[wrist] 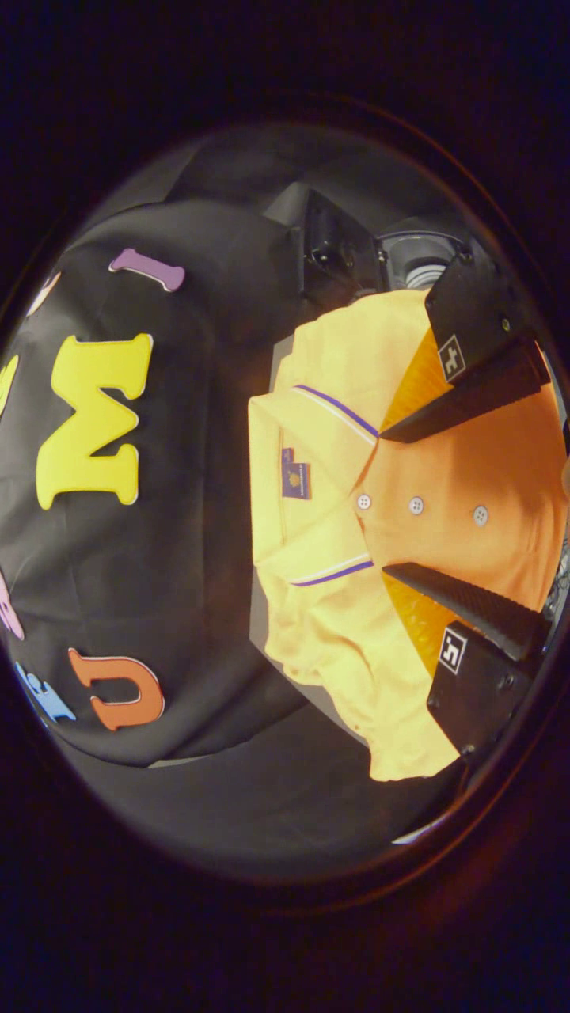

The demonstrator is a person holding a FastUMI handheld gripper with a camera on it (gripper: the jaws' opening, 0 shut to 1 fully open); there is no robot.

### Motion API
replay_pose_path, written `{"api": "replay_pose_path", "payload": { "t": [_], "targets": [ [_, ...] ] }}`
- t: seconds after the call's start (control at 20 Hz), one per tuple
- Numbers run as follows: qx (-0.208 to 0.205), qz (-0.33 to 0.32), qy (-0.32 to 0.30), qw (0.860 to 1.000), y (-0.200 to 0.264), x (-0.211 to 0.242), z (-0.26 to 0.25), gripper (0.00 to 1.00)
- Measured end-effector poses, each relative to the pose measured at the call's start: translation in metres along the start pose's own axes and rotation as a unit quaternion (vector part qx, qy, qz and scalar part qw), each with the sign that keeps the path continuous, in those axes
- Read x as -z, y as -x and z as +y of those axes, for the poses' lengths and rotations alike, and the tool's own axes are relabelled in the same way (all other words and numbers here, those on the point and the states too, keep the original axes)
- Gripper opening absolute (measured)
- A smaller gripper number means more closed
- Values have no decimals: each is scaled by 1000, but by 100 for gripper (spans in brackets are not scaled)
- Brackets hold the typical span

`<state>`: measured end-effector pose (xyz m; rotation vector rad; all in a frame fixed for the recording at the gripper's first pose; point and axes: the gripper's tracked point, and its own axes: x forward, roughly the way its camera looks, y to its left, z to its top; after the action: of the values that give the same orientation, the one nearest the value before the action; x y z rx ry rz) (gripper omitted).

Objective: Put the clothes into the washing machine and then close the washing machine lid.

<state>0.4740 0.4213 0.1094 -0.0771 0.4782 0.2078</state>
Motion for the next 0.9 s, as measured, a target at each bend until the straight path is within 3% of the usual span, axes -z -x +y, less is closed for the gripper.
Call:
{"api": "replay_pose_path", "payload": {
  "t": [0.35, 0.7, 0.9],
  "targets": [
    [3, 8, -21, 1000, -1, 2, 1, 97],
    [-7, 55, 11, 998, 1, 6, -1, 97],
    [-8, 98, 9, 995, 1, 5, -4, 87]
  ]
}}
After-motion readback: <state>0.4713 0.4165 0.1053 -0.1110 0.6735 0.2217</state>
